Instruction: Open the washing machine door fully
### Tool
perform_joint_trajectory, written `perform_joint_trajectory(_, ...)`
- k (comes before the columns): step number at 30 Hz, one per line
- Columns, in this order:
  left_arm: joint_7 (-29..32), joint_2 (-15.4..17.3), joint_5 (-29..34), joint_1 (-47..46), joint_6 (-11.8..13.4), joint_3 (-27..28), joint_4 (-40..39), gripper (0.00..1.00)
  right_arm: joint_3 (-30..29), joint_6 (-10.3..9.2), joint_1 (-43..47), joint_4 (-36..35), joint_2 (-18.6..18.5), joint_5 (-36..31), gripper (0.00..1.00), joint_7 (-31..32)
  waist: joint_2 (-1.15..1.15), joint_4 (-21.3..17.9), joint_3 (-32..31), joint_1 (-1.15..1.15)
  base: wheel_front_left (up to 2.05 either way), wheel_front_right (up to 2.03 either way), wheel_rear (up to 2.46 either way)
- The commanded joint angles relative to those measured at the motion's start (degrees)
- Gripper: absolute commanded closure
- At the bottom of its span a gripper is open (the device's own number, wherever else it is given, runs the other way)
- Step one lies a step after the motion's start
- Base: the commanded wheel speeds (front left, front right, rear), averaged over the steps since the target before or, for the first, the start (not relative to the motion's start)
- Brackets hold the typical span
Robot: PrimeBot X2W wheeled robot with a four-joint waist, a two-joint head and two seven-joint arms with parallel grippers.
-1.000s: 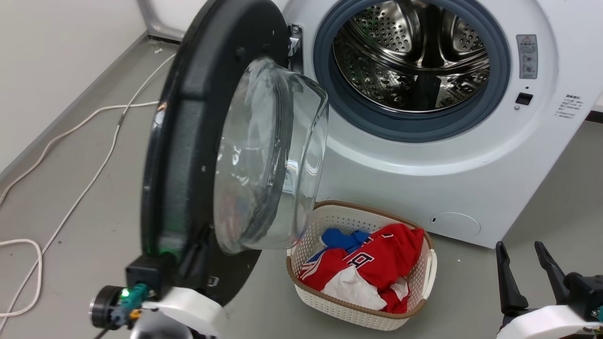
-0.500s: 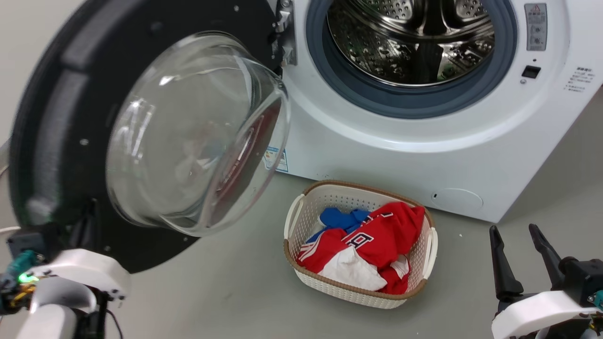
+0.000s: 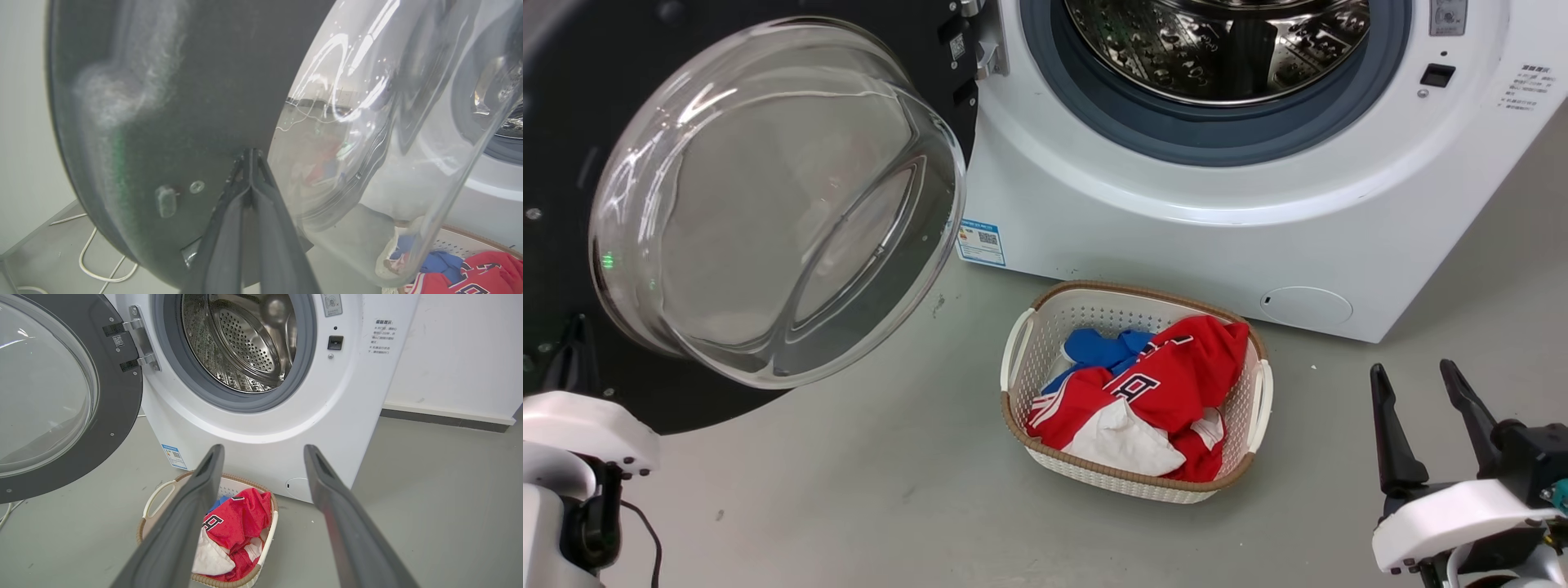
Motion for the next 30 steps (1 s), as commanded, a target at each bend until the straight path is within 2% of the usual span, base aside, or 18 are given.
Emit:
perform_joint_trajectory(1,-0.54,0.57,-0.01,-1.16,-0.18,0.16,0.89,1.0,0.12,-0.01,-0.71,0.07,0.08,-0.16,0.0,-0.17,0.0,-0.12,0.05,-0.01,0.0,0.0,0.0)
perform_joint_trajectory(7,-2.31,-0.04,0.42,-0.64,-0.14,-0.26,3.46,1.0,-0.06,-0.01,-0.54,1.48,0.08,0.4,0.0,-0.81,0.0,-0.42,-1.53,-0.01,0.0,0.0,0.0)
perform_joint_trajectory(13,-3.42,-0.89,2.13,3.7,1.04,-1.51,0.02,1.0,-0.84,-0.01,1.26,2.89,0.08,1.3,0.0,-1.3,0.0,-0.01,-5.53,-0.01,0.0,0.0,0.0)
perform_joint_trajectory(18,-2.32,-0.36,4.16,9.31,3.49,-2.74,-8.04,1.0,-1.2,-0.01,2.53,2.44,0.08,1.67,0.0,-1.15,0.0,0.35,-8.59,-0.01,0.0,0.0,0.0)
perform_joint_trajectory(26,2.47,-1.93,6.3,19.2,9.03,-5.12,-25.44,1.0,-1.45,-0.01,4.36,1.7,0.08,1.94,0.0,-0.79,0.0,0.14,-11.22,-0.01,0.0,0.0,0.0)
perform_joint_trajectory(30,4.63,-2.68,7.41,21.49,10.08,-7.53,-30.97,1.0,-1.38,-0.01,5.1,1.06,0.07,1.74,0.0,-0.4,0.0,-0.94,-11.96,-0.01,0.0,0.0,0.0)
